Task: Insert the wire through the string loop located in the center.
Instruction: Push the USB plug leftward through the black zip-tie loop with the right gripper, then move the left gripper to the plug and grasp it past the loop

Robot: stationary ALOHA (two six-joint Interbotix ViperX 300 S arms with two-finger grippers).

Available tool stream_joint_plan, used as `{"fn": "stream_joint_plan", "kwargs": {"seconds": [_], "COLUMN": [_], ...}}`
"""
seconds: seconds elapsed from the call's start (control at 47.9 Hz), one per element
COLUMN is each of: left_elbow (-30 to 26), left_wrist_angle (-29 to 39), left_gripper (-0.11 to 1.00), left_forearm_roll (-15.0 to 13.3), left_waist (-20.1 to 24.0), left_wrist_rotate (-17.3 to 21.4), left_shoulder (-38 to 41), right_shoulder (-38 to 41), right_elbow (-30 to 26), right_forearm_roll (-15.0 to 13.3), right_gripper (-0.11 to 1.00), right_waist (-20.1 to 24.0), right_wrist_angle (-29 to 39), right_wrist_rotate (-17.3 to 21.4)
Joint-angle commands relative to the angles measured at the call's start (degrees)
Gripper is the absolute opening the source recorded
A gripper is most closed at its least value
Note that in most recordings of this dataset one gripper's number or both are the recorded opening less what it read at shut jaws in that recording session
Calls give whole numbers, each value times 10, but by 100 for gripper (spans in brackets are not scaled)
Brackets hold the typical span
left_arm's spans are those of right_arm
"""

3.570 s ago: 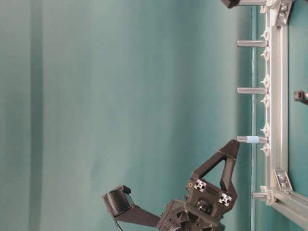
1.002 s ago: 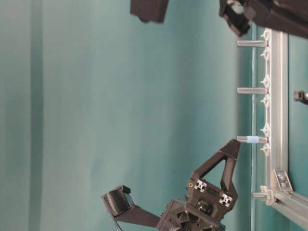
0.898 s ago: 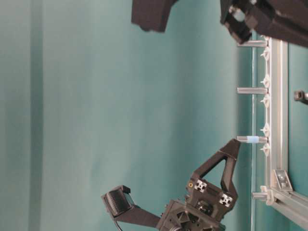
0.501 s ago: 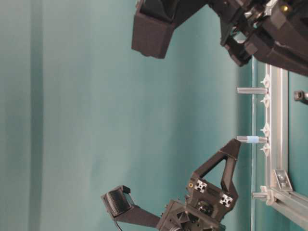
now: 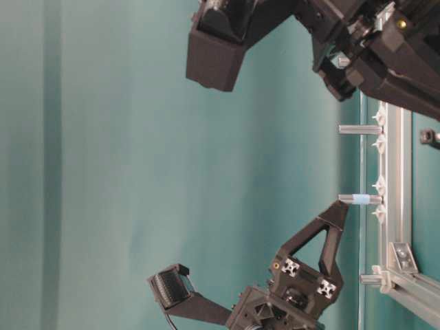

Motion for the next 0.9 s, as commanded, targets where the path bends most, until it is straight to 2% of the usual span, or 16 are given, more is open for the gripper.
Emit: {"fn": "stream_joint_plan", "kwargs": {"seconds": [0.0, 0.376, 0.71, 0.772, 0.877], "left_elbow": [-4, -4, -9, -10, -14], "left_wrist_angle": [-2, -2, 26, 39, 68], "left_gripper": [0, 0, 1, 10, 39], "left_forearm_roll": [3, 4, 4, 4, 4], "left_waist": [-2, -8, -54, -69, -95], "left_wrist_rotate": [-4, -4, -2, -1, -1], "left_shoulder": [-14, -14, -14, -15, -15], "right_shoulder": [-5, -2, -2, -2, -2], "right_elbow": [-12, -15, -12, -11, -11], "right_forearm_roll": [2, 2, 2, 2, 2], "right_gripper": [7, 7, 7, 7, 7], "right_waist": [-3, -3, -4, -4, -4], "right_wrist_angle": [-4, -3, -4, -4, -6], "right_wrist_rotate": [1, 0, 0, 0, 0]}}
